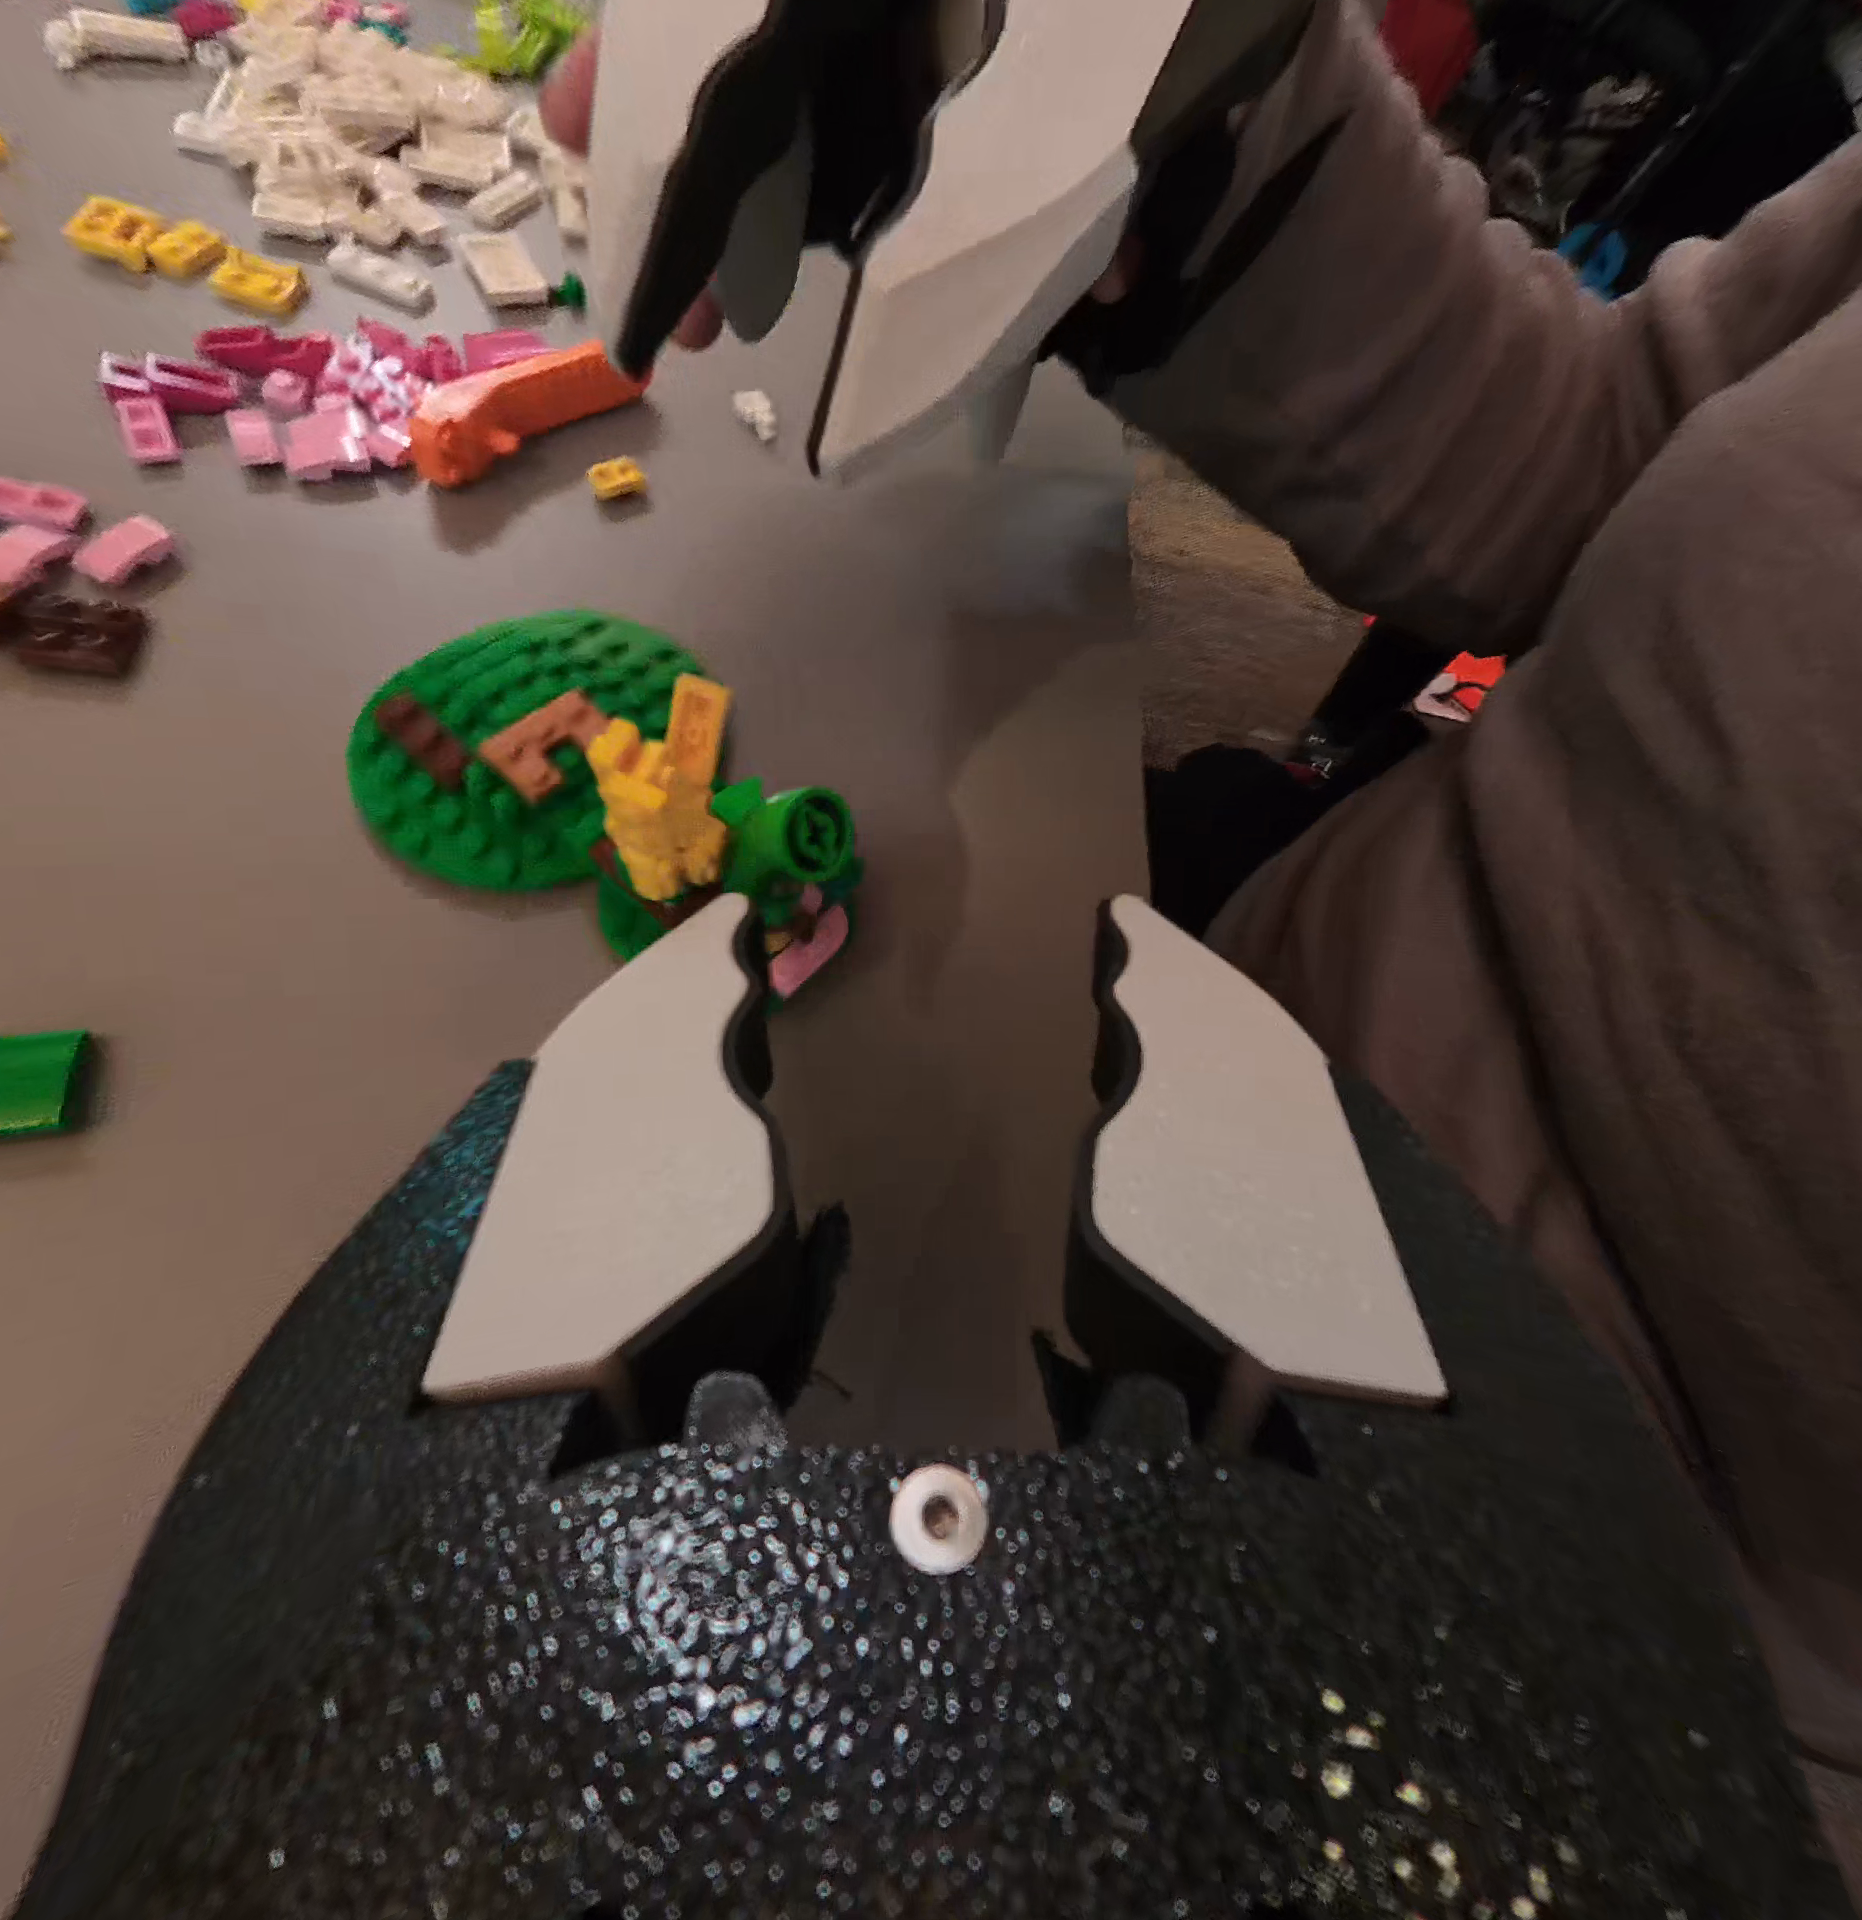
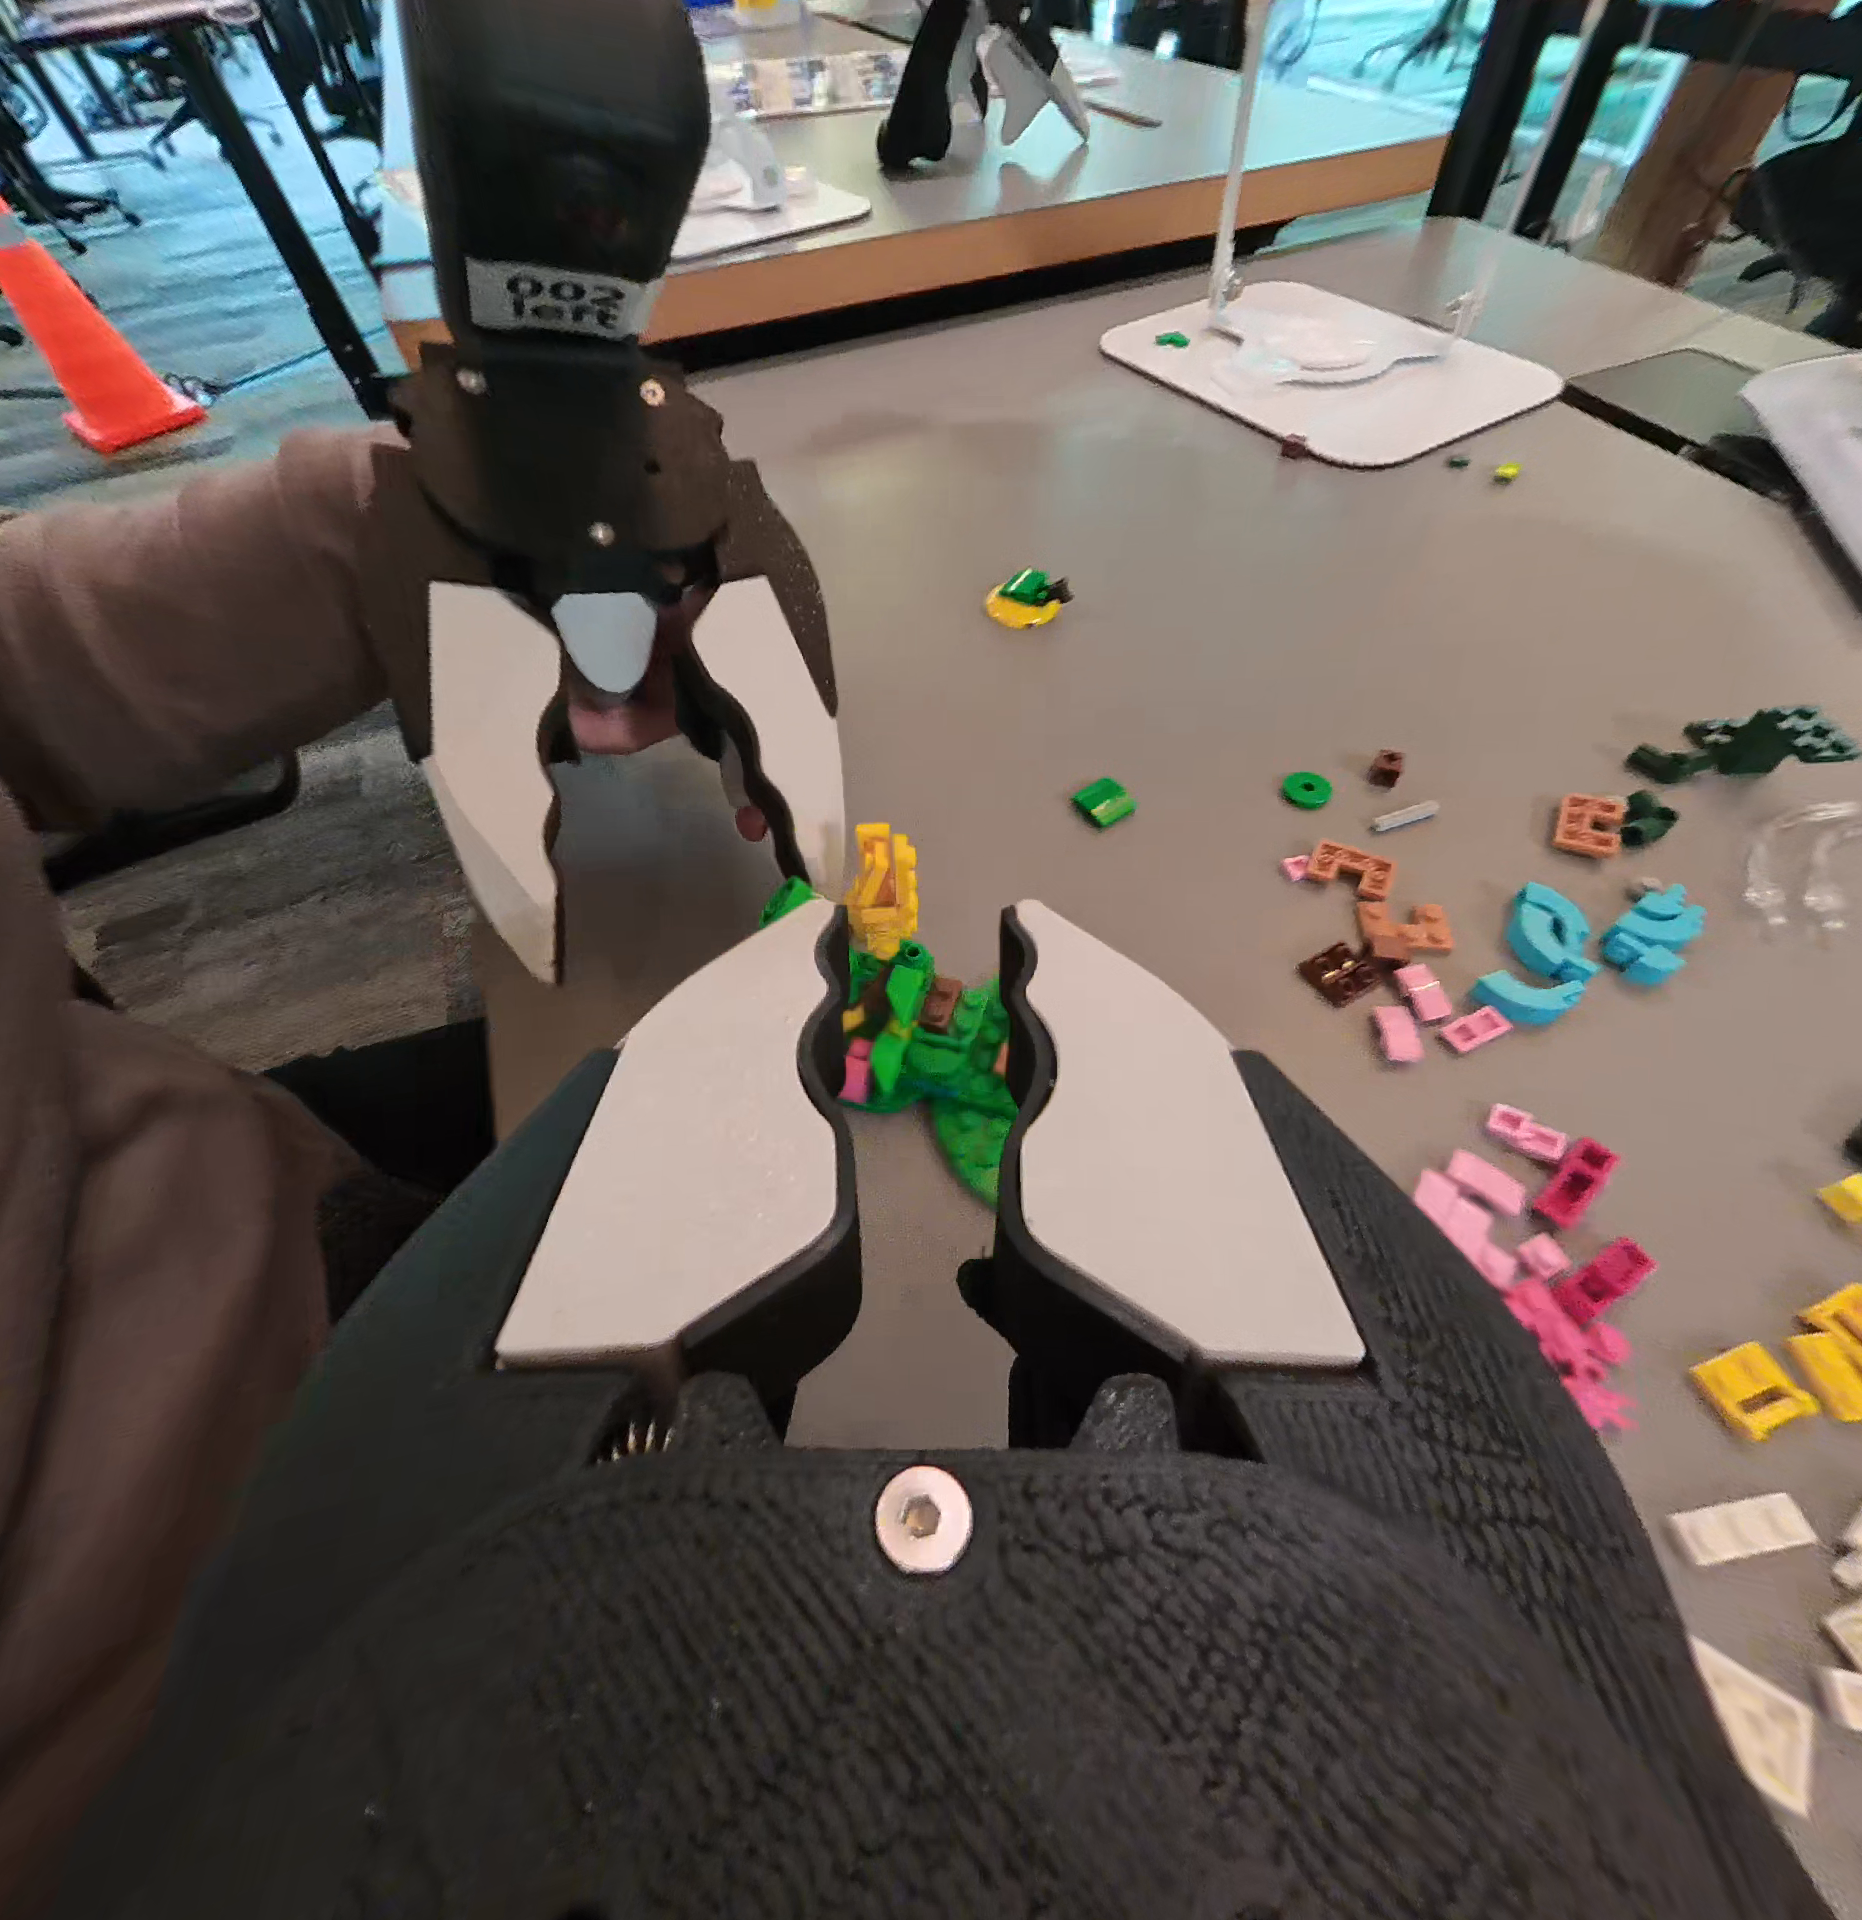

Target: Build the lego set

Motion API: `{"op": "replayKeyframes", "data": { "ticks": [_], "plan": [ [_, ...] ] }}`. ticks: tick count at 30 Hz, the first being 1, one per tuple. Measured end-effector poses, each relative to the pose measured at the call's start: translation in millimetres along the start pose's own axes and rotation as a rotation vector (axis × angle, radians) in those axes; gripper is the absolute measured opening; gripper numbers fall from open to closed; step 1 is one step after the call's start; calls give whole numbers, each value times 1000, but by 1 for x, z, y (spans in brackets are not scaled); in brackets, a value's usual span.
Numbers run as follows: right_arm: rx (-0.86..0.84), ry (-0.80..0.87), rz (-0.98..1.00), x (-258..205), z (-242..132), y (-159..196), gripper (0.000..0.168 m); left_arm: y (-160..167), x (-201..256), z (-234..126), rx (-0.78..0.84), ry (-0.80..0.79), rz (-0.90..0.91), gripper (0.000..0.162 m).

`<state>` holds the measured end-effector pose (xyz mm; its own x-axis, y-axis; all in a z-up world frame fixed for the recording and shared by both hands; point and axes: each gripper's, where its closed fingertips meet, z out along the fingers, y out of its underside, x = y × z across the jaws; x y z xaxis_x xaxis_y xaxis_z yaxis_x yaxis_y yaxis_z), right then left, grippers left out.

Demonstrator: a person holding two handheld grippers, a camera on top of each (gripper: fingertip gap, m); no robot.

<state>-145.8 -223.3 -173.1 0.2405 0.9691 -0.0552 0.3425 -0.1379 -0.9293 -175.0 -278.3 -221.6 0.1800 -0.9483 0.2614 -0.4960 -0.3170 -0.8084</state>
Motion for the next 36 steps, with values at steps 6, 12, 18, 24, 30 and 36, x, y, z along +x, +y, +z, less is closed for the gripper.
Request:
{"op": "replayKeyframes", "data": {
  "ticks": [6, 12, 18, 24, 30, 36],
  "plan": [
    [-74, -143, 11, -31, 3, 8, 25, -21, -27, -18, 203, -214, 112, 16],
    [-191, -203, -71, -39, 12, 16, 28, -24, -27, -7, 210, -258, 179, 32],
    [-277, -263, -165, -36, 13, 22, 28, -7, -31, 13, 77, -231, 201, 38],
    [-351, -317, -237, -36, 15, 24, 30, 9, -41, 24, -100, -228, 234, 43],
    [-402, -341, -273, -36, 18, 28, 31, 1, -43, 23, -72, -204, 231, 42],
    [-392, -349, -267, -36, 19, 27, 31, -1, -45, 28, -69, -171, 211, 40]
  ]
}}
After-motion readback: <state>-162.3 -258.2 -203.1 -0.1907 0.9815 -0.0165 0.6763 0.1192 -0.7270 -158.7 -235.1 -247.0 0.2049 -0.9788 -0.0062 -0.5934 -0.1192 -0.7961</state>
